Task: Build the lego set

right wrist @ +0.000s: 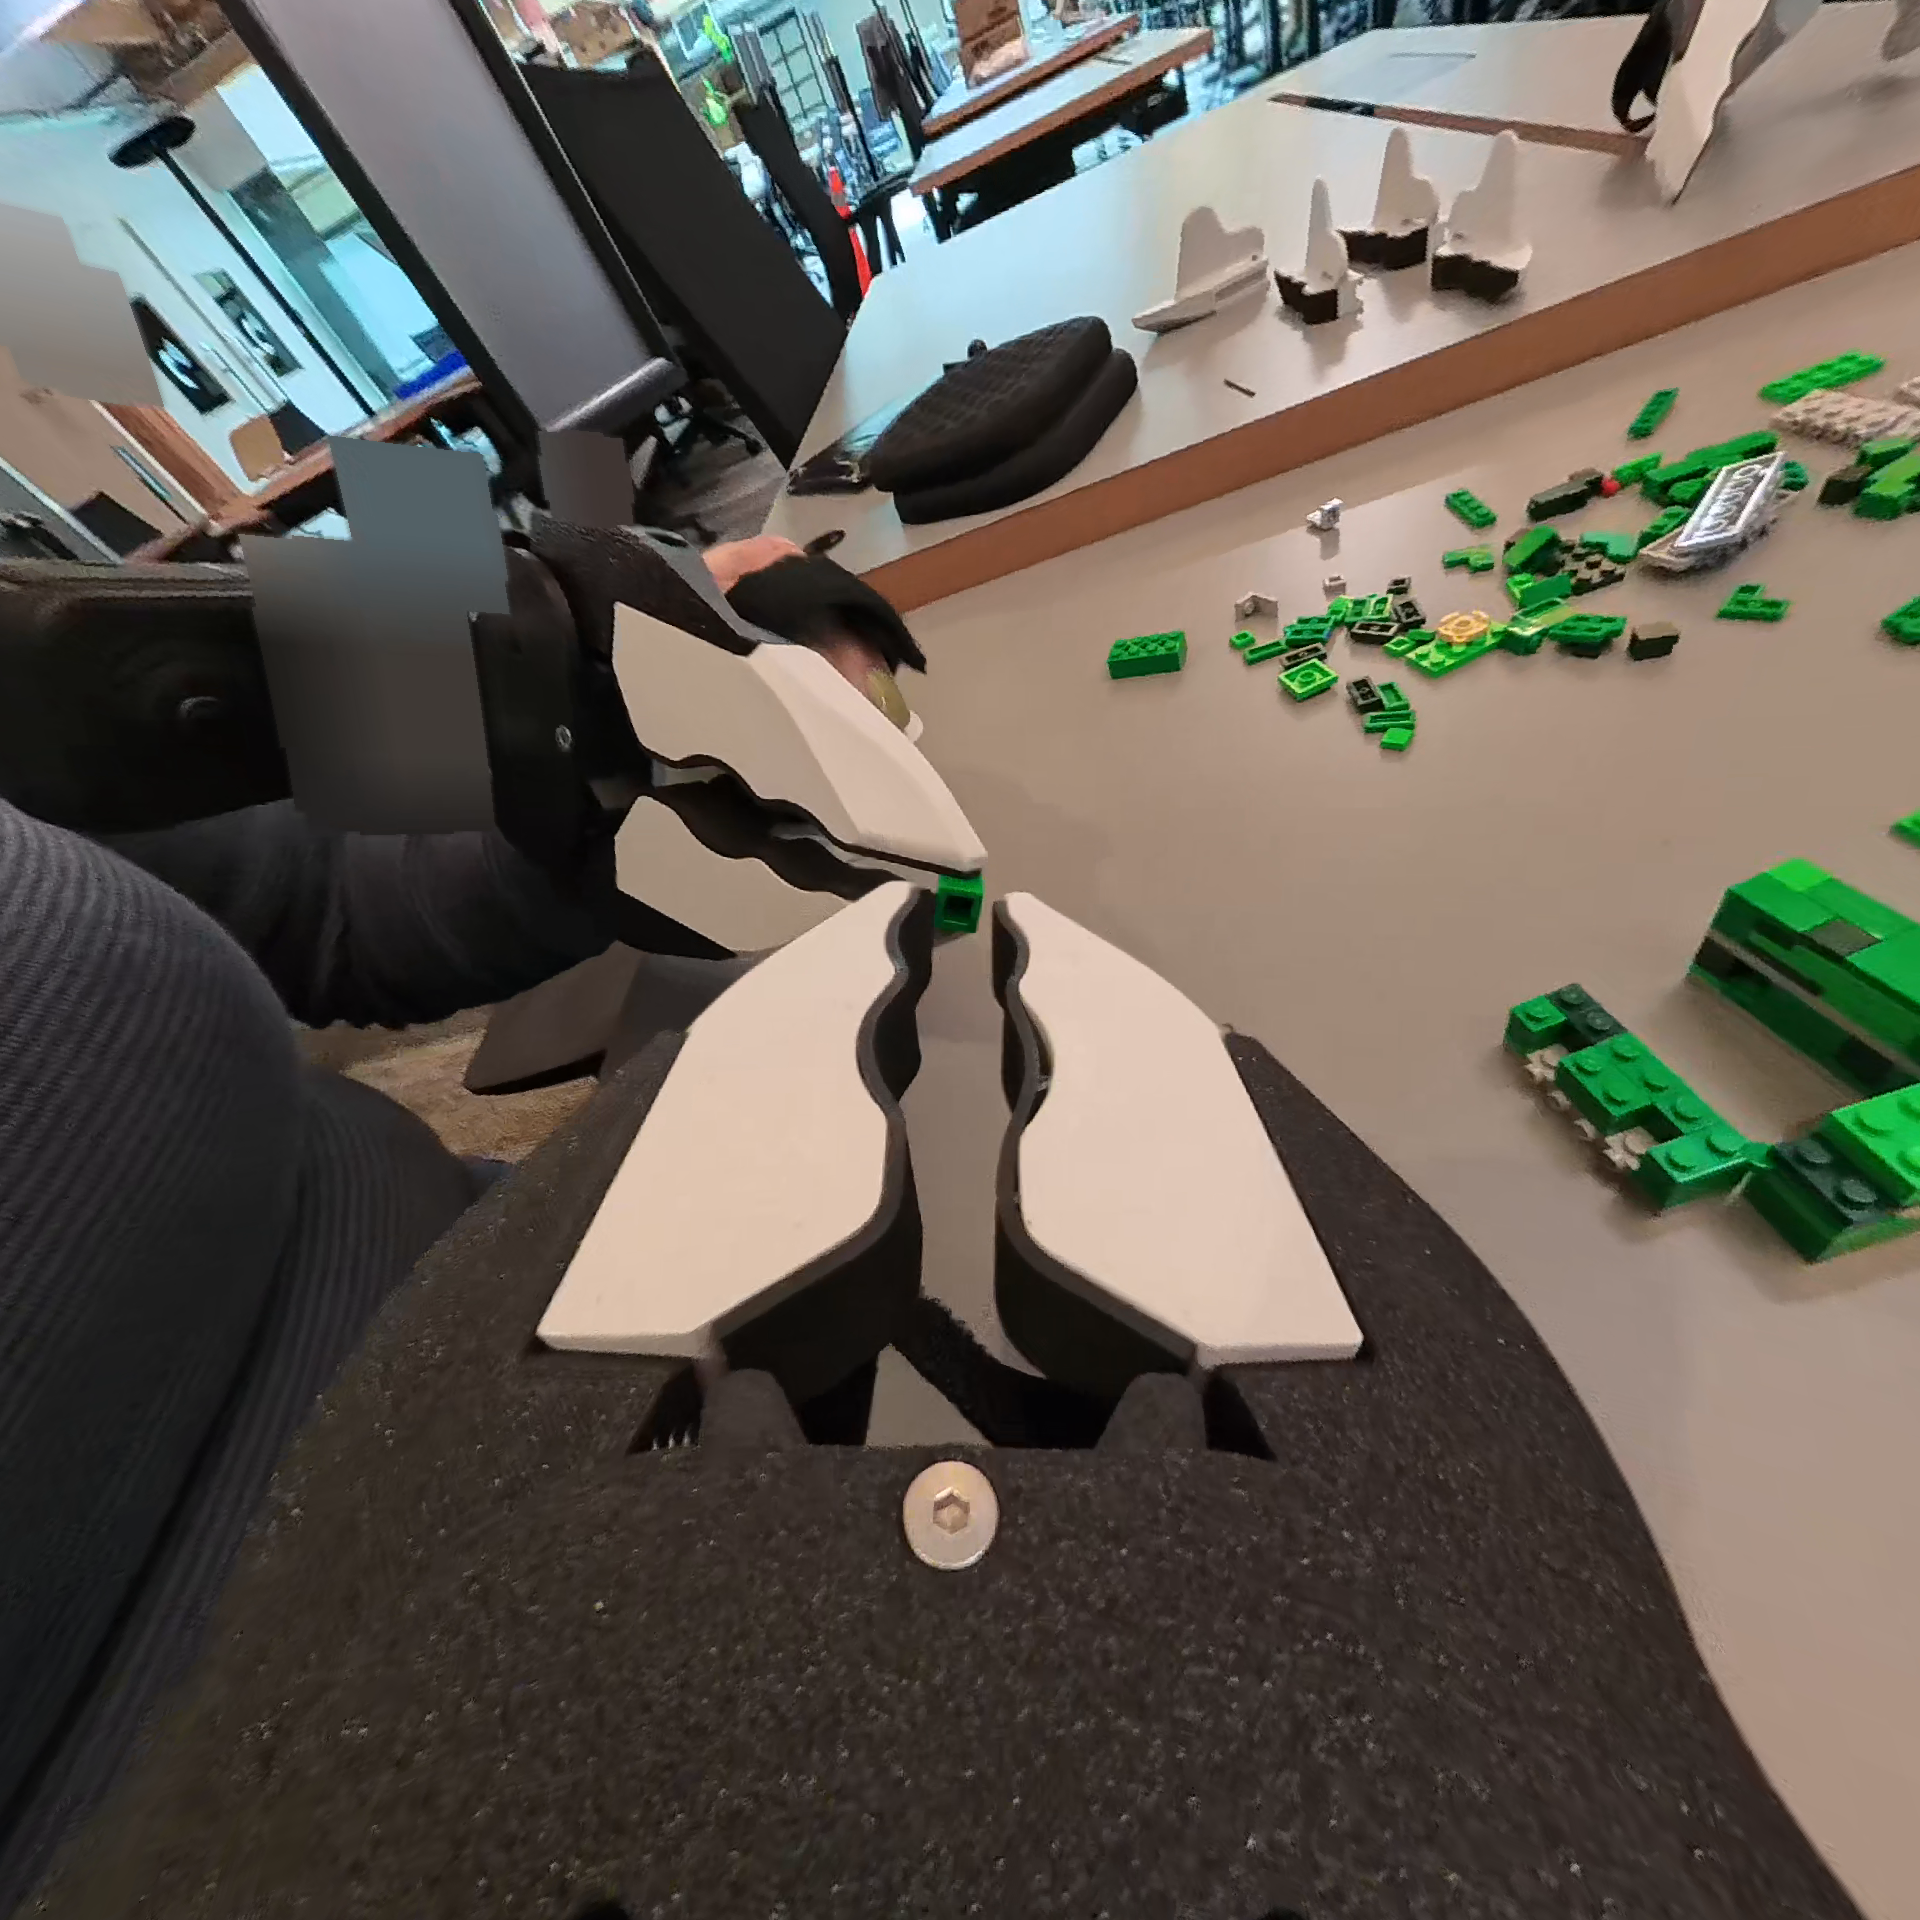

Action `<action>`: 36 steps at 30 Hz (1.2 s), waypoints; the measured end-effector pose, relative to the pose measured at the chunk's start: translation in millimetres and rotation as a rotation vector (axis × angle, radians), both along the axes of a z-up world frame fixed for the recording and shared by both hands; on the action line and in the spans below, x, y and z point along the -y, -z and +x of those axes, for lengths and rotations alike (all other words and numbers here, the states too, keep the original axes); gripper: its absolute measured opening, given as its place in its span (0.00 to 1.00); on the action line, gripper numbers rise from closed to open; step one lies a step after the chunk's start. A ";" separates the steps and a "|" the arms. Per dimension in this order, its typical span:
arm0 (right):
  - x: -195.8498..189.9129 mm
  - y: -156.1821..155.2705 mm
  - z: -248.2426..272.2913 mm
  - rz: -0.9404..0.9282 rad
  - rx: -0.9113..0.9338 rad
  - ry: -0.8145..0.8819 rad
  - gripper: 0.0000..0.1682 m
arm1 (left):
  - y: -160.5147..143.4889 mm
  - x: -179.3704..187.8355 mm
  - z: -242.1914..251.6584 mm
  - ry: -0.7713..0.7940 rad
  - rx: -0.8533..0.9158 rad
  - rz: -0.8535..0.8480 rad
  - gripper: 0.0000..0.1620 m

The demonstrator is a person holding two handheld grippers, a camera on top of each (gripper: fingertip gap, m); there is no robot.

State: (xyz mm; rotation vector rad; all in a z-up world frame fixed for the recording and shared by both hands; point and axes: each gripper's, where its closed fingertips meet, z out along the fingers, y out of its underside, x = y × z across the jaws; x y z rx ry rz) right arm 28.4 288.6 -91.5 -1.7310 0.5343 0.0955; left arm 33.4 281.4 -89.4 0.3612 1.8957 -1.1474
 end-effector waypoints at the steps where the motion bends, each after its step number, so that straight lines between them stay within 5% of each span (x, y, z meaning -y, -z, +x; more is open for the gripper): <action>1: -0.2 -0.3 -0.4 0.007 -0.009 -0.001 0.05 | -0.1 0.1 0.4 -0.003 0.008 0.006 0.04; 4: 1.9 0.7 -1.1 0.001 0.019 0.001 0.05 | 0.9 2.4 -0.4 0.015 -0.028 -0.015 0.04; 8: 9.9 -10.6 -4.0 0.085 0.136 -0.011 0.05 | -9.1 6.8 -14.1 0.165 -0.374 -0.248 0.15; 13: 9.2 -34.7 -22.3 0.211 0.365 -0.076 0.05 | -35.9 3.2 -19.8 0.337 -0.718 -0.534 0.15; 18: 9.9 -45.8 -29.9 0.254 0.464 -0.089 0.04 | -38.4 7.2 -25.8 0.374 -0.742 -0.527 0.01; 23: 10.2 -46.4 -32.1 0.247 0.490 -0.098 0.05 | -39.7 12.1 -39.2 0.475 -0.824 -0.514 0.15; 36: 12.2 -48.9 -41.0 0.265 0.516 -0.163 0.04 | -50.9 11.4 -49.0 0.589 -0.861 -0.582 0.07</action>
